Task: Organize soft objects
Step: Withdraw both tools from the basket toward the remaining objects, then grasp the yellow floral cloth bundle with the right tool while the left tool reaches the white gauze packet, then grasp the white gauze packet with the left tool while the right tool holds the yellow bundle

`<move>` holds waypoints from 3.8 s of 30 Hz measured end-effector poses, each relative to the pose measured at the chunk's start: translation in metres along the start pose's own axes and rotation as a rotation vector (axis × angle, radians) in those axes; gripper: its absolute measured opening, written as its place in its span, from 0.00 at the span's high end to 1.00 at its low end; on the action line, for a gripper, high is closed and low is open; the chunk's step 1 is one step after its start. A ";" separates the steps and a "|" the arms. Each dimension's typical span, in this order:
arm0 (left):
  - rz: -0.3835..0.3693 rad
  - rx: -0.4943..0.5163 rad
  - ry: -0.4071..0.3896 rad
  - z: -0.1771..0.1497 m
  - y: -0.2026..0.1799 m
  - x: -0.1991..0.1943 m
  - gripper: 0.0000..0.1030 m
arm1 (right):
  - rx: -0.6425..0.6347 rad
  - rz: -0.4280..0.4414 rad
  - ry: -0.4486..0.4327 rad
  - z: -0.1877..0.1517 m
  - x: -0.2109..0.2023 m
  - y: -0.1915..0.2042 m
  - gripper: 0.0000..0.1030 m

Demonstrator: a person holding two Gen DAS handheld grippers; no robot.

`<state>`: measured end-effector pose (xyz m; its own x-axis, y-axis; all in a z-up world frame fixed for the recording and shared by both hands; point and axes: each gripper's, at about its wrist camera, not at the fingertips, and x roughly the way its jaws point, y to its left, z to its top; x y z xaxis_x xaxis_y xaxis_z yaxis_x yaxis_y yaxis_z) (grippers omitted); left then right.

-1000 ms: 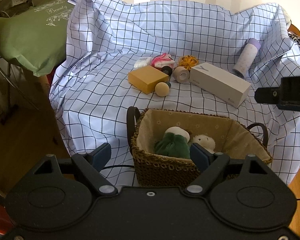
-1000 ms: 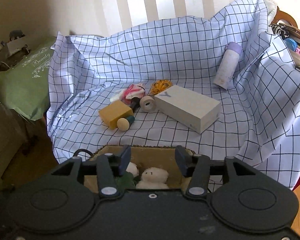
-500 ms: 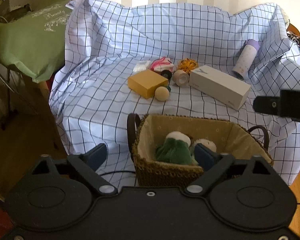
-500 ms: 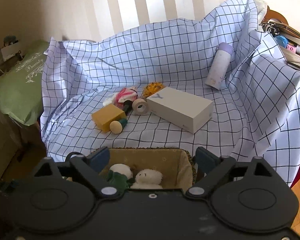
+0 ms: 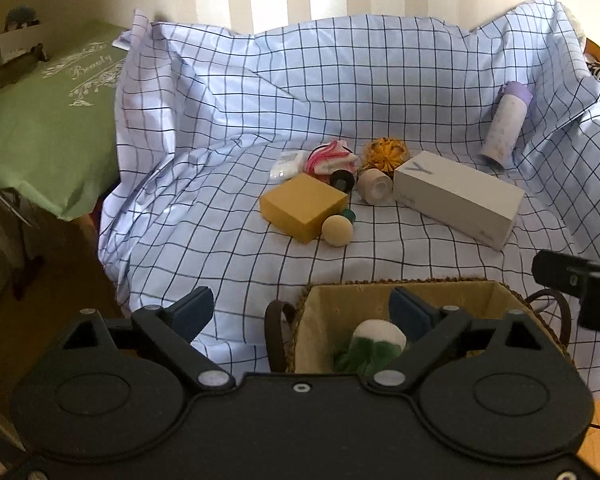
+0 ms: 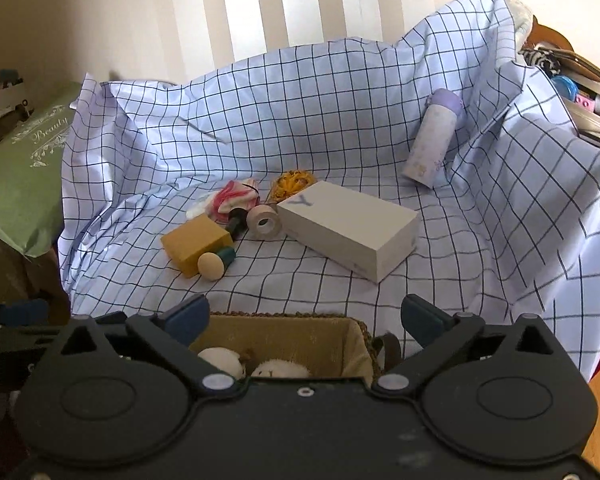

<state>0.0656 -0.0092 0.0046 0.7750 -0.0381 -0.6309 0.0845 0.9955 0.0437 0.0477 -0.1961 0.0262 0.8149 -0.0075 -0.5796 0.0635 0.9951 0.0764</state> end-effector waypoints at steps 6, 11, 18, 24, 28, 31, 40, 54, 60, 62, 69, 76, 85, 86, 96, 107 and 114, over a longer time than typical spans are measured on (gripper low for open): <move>-0.016 0.032 0.027 0.011 -0.006 0.018 0.11 | -0.010 -0.008 -0.009 0.008 0.016 0.004 0.00; -0.046 0.047 0.051 0.020 -0.008 0.034 0.10 | -0.005 -0.044 -0.012 0.016 0.032 0.005 0.00; -0.016 0.081 0.049 0.035 -0.009 0.056 0.03 | -0.008 -0.032 0.044 0.028 0.068 0.000 0.00; -0.067 0.079 0.082 0.052 -0.003 0.083 0.03 | -0.009 0.006 0.111 0.038 0.102 0.000 0.00; -0.086 0.074 0.091 0.065 -0.003 0.101 0.03 | -0.017 0.029 0.140 0.047 0.120 0.002 0.01; -0.094 0.062 0.109 0.077 0.000 0.118 0.03 | -0.030 0.030 0.145 0.057 0.134 0.004 0.01; -0.066 0.035 0.138 0.112 0.012 0.172 0.04 | -0.055 0.026 0.155 0.091 0.177 0.004 0.01; -0.017 0.007 0.178 0.153 0.041 0.257 0.09 | -0.058 0.021 0.168 0.147 0.273 0.006 0.08; -0.013 -0.031 0.200 0.161 0.049 0.282 0.16 | -0.030 0.035 0.184 0.162 0.320 0.007 0.14; -0.014 -0.024 0.210 0.161 0.049 0.289 0.16 | -0.025 0.039 0.193 0.166 0.333 0.009 0.14; -0.030 0.020 0.223 0.159 0.044 0.300 0.16 | -0.050 0.059 0.239 0.172 0.380 0.019 0.14; -0.040 0.053 0.232 0.159 0.037 0.311 0.16 | -0.063 0.057 0.282 0.170 0.410 0.021 0.13; -0.032 0.038 0.241 0.154 0.036 0.329 0.15 | -0.049 0.039 0.332 0.163 0.431 0.021 0.13; -0.031 0.036 0.239 0.154 0.035 0.331 0.15 | -0.042 0.038 0.338 0.163 0.432 0.020 0.13; -0.001 0.039 0.215 0.157 0.034 0.338 0.12 | -0.043 0.021 0.325 0.161 0.426 0.020 0.14; -0.076 0.021 0.224 0.158 0.033 0.337 0.53 | 0.007 0.015 0.306 0.162 0.419 0.013 0.15; -0.045 -0.015 0.192 0.161 0.030 0.317 0.53 | 0.028 0.005 0.274 0.162 0.413 0.011 0.33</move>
<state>0.4147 -0.0053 -0.0699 0.6369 -0.0666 -0.7680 0.1061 0.9944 0.0017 0.4784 -0.2043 -0.0807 0.6294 0.0284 -0.7766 0.0791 0.9918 0.1004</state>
